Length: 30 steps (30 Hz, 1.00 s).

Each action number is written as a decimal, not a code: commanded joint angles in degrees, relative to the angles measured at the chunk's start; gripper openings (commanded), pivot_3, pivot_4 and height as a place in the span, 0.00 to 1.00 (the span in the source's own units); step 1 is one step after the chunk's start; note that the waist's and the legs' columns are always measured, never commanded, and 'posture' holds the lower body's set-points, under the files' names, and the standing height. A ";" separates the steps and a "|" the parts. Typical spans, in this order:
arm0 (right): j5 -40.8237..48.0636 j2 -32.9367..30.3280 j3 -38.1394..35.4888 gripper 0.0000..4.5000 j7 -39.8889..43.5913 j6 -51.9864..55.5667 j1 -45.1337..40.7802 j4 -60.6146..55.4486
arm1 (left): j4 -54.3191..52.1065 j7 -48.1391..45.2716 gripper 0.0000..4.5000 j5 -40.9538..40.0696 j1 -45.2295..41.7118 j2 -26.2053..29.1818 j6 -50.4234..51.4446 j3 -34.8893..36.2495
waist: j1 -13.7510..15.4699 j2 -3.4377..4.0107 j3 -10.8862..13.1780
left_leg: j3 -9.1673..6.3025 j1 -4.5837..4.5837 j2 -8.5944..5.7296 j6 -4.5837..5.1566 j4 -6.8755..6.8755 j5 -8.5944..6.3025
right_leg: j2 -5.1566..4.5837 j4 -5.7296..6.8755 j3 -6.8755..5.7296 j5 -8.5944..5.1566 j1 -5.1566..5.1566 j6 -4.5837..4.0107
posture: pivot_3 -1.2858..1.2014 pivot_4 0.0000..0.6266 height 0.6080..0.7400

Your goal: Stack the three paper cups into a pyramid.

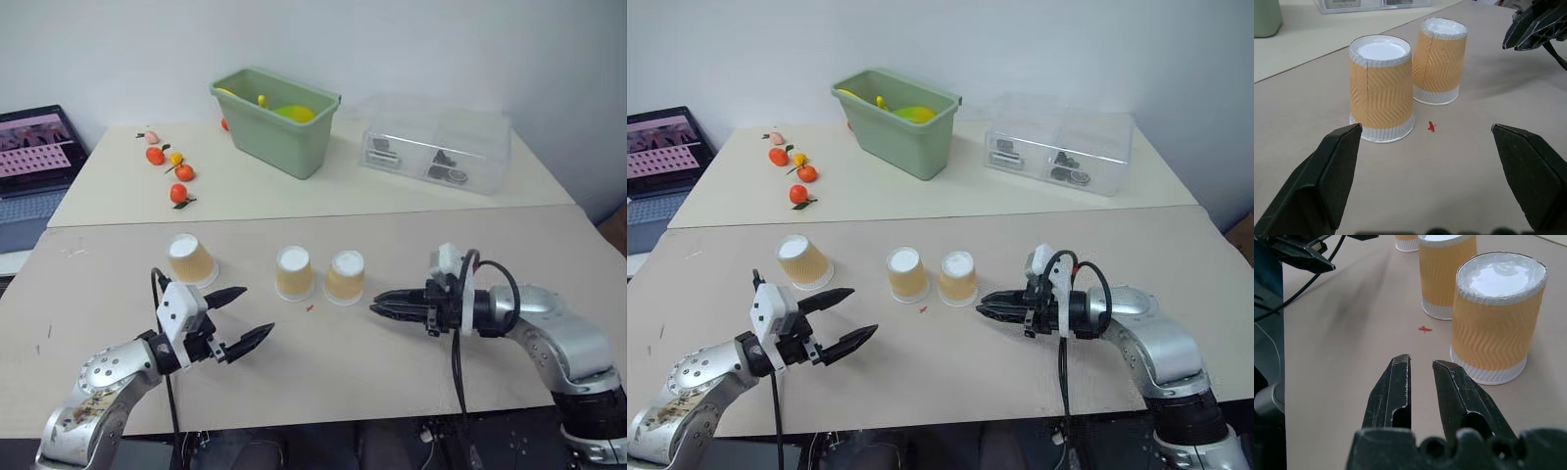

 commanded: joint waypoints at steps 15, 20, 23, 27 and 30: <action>-8.61 3.69 6.79 0.24 1.20 -11.35 -12.35 18.77 | -1.84 1.00 1.00 0.16 -0.42 -0.51 -1.12 -0.30 | -0.16 -0.01 0.00 | 0.01 0.00 0.05 0.00 0.01 0.00 | 0.05 0.00 0.01 0.01 -0.04 -0.02 | 0.52 0.24 1.00; -9.58 4.52 7.65 0.24 2.83 -13.53 -14.13 21.81 | -2.40 1.57 1.00 0.00 0.17 -0.49 -1.15 0.24 | -0.14 -0.01 -0.01 | 0.01 0.00 0.04 0.00 0.00 0.00 | 0.05 0.00 0.01 0.01 -0.04 -0.02 | 0.52 0.24 1.00; -10.25 5.32 8.31 0.24 3.59 -14.82 -15.24 23.78 | -2.78 1.87 1.00 -0.16 0.50 -0.45 -1.08 0.37 | -0.24 -0.01 -0.01 | 0.01 0.00 0.04 -0.01 0.01 0.00 | 0.05 -0.01 0.01 0.01 -0.04 -0.02 | 0.52 0.24 1.00; -10.69 6.57 8.86 0.24 4.16 -15.75 -16.36 25.31 | -3.32 2.17 1.00 -0.21 1.30 -0.47 -1.14 0.53 | -0.22 0.00 -0.01 | 0.01 0.00 0.05 -0.01 0.01 0.00 | 0.05 0.00 0.01 0.02 -0.04 -0.02 | 0.52 0.24 1.00; -11.00 7.66 9.05 0.24 4.49 -16.00 -16.75 25.70 | -3.28 2.21 1.00 -0.20 1.38 -0.48 -1.23 0.65 | -0.18 0.00 -0.01 | 0.01 0.00 0.05 -0.01 0.01 0.00 | 0.05 0.00 0.01 0.02 -0.04 -0.03 | 0.52 0.24 1.00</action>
